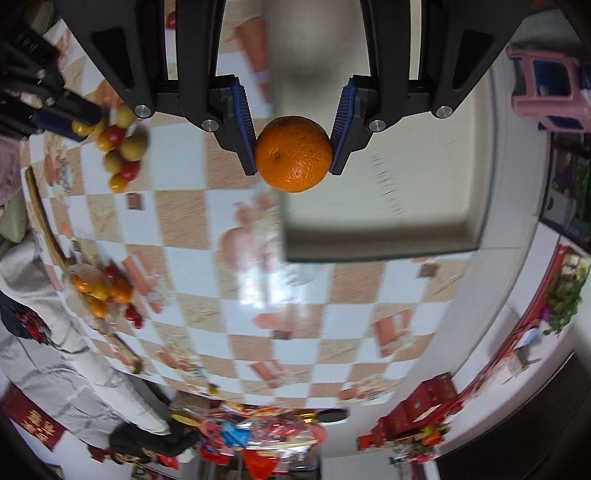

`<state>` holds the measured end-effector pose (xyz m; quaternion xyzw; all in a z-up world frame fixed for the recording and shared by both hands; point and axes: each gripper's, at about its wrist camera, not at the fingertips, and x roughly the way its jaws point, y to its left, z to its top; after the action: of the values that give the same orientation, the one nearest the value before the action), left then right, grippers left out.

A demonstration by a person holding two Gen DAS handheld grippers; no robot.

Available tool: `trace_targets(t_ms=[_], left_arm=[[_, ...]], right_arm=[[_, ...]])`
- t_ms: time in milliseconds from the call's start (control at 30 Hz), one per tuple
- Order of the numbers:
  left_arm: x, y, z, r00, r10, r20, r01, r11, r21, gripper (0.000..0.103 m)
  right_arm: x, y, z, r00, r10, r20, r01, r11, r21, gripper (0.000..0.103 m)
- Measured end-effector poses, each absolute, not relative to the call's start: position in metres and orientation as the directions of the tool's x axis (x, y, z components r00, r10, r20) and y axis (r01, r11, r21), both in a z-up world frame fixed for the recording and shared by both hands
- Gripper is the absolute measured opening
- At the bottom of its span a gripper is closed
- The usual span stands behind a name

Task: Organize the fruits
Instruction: 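Carry the orange and yellow tomato into the white tray and open both tools, then move both open tools back to the fruit cluster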

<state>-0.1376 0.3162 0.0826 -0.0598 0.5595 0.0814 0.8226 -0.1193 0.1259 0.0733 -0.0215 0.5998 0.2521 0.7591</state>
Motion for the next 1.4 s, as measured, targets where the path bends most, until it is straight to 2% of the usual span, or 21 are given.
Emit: trace_targets(t_ms=[300,433,767,800,867,900,933,967,1000,1033,1200,1267,1367,1400], left_arm=[[-0.181,0.394,0.05,0.266,0.159,-0.951,-0.368,0.928,0.052,0.04],[-0.192,0.406,0.037,0.245,0.166,-0.955,-0.395,0.917,0.058,0.04],[-0.2,0.402,0.024,0.242,0.195,-0.951,-0.367,0.925,0.096,0.041],[-0.2,0.402,0.022,0.241,0.194,-0.951,-0.365,0.926,0.096,0.043],[-0.202,0.401,0.022,0.247,0.194,-0.949,-0.357,0.929,0.096,0.053],[-0.203,0.4,0.022,0.25,0.194,-0.948,-0.35,0.932,0.098,0.065],[-0.204,0.399,0.022,0.256,0.202,-0.945,-0.344,0.933,0.106,0.074],[-0.205,0.398,0.023,0.264,0.211,-0.941,-0.341,0.933,0.114,0.076],[-0.206,0.397,0.023,0.271,0.22,-0.937,-0.334,0.934,0.123,0.076],[-0.206,0.396,0.022,0.271,0.225,-0.936,-0.326,0.936,0.13,0.076],[-0.208,0.398,0.019,0.252,0.204,-0.946,-0.325,0.939,0.116,0.076],[-0.208,0.397,0.02,0.248,0.191,-0.95,-0.322,0.941,0.105,0.076],[-0.206,0.389,0.024,0.263,0.167,-0.95,-0.295,0.952,0.086,0.076],[-0.206,0.386,0.025,0.268,0.164,-0.949,-0.281,0.956,0.086,0.081]], right_arm=[[-0.102,0.25,0.068,0.053,0.423,-0.904,-0.557,0.764,0.325,0.023],[-0.092,0.294,0.052,0.01,0.402,-0.916,-0.589,0.742,0.319,0.023],[-0.077,0.348,0.019,0.022,0.287,-0.958,-0.66,0.724,0.202,0.024],[-0.079,0.35,0.016,0.018,0.275,-0.961,-0.665,0.721,0.194,0.024],[-0.08,0.353,0.011,0.008,0.256,-0.967,-0.671,0.718,0.184,0.024],[-0.082,0.354,0.01,0.014,0.253,-0.967,-0.676,0.715,0.177,0.024],[-0.082,0.356,0.01,0.019,0.253,-0.967,-0.68,0.712,0.173,0.027],[-0.081,0.357,0.01,0.014,0.255,-0.967,-0.681,0.71,0.178,0.029],[-0.08,0.36,0.01,0.008,0.26,-0.966,-0.679,0.71,0.185,0.039],[-0.08,0.361,0.01,0.005,0.263,-0.965,-0.677,0.711,0.191,0.057],[-0.074,0.355,0.027,0.021,0.335,-0.942,-0.654,0.717,0.241,0.085],[-0.072,0.346,0.037,0.034,0.366,-0.93,-0.638,0.724,0.262,0.085],[-0.068,0.324,0.049,0.069,0.383,-0.921,-0.597,0.756,0.27,0.093],[-0.067,0.315,0.052,0.082,0.384,-0.92,-0.582,0.767,0.269,0.093]])
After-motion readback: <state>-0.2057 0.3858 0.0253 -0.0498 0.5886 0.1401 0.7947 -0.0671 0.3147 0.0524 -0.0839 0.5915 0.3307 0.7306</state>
